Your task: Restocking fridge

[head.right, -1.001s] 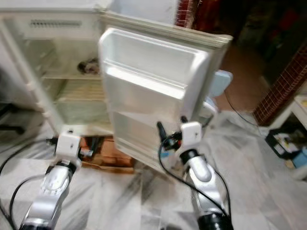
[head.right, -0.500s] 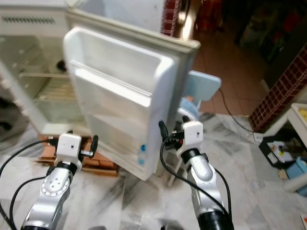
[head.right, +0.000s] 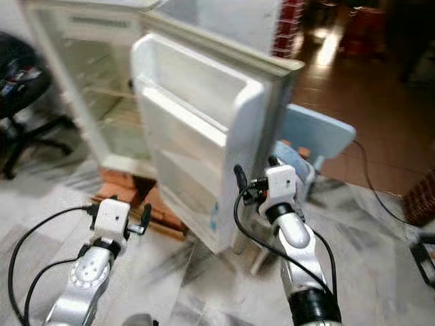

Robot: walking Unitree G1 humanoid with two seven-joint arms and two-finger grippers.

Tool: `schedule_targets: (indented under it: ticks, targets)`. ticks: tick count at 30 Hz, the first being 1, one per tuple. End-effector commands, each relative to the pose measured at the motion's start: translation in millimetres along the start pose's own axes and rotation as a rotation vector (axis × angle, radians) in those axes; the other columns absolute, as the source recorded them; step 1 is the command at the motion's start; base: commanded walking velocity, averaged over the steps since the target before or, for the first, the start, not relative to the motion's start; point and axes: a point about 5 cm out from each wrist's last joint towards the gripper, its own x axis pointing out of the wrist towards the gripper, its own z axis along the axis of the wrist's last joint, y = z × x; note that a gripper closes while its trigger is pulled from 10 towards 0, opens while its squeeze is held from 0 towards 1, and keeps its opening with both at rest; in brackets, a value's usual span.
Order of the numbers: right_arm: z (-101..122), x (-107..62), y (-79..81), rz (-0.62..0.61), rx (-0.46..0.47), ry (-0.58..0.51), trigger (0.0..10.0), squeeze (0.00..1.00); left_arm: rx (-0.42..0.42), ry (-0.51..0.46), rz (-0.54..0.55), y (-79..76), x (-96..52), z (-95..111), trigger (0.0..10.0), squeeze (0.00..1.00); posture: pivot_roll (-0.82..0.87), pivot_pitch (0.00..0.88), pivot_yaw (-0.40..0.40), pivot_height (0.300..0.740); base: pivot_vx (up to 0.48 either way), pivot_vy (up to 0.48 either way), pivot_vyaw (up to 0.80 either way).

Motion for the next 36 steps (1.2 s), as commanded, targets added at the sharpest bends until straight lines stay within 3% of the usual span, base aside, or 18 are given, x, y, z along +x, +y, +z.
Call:
schedule_targets:
  ticks: [1,11,22,27,28,29,33,36]
  targets:
    - [-0.8,2.7,-6.5,-0.035,-0.016,0.009,10.0,0.0,-0.004,0.005,-0.015,-2.6,0.6,-0.7,10.0,0.0,0.03,0.0,-0.041,0.74,0.0,-0.337,0.0]
    - [-1.1,7.4,-9.7,-0.083,-0.039,0.009,10.0,0.0,-0.004,0.016,-0.021,-7.9,5.8,-0.9,10.0,0.0,0.03,0.0,-0.043,0.74,0.0,-0.395,0.0]
    - [-8.1,10.1,-1.9,-0.044,-0.013,0.035,10.0,0.0,-0.045,0.048,0.018,-2.8,7.7,-4.2,10.0,0.0,0.03,0.0,-0.036,0.74,0.0,0.0,0.0]
    - [4.3,35.4,3.3,-0.066,0.046,0.013,10.0,0.0,-0.052,0.223,-0.026,-9.4,1.6,-29.6,10.0,0.0,0.04,0.0,-0.031,0.74,0.0,0.0,0.0]
    - [4.3,35.4,3.3,-0.066,0.046,0.013,10.0,0.0,-0.052,0.223,-0.026,-9.4,1.6,-29.6,10.0,0.0,0.04,0.0,-0.031,0.74,0.0,0.0,0.0]
    - [9.6,48.0,6.6,-0.082,0.056,0.029,10.0,0.0,-0.03,0.267,-0.051,-11.8,0.2,-35.3,10.0,0.0,0.04,0.0,-0.03,0.74,0.0,0.0,0.0]
    - [15.4,66.9,11.6,-0.133,0.155,0.085,10.0,0.0,0.004,0.301,-0.064,-12.4,1.1,-38.7,10.0,0.0,0.05,0.0,-0.032,0.74,0.0,0.0,0.0]
    - [25.3,76.1,19.1,-0.099,0.226,0.061,10.0,0.0,0.011,0.318,-0.077,-13.3,0.5,-40.4,10.0,0.0,0.05,0.0,-0.036,0.74,0.0,0.0,0.0]
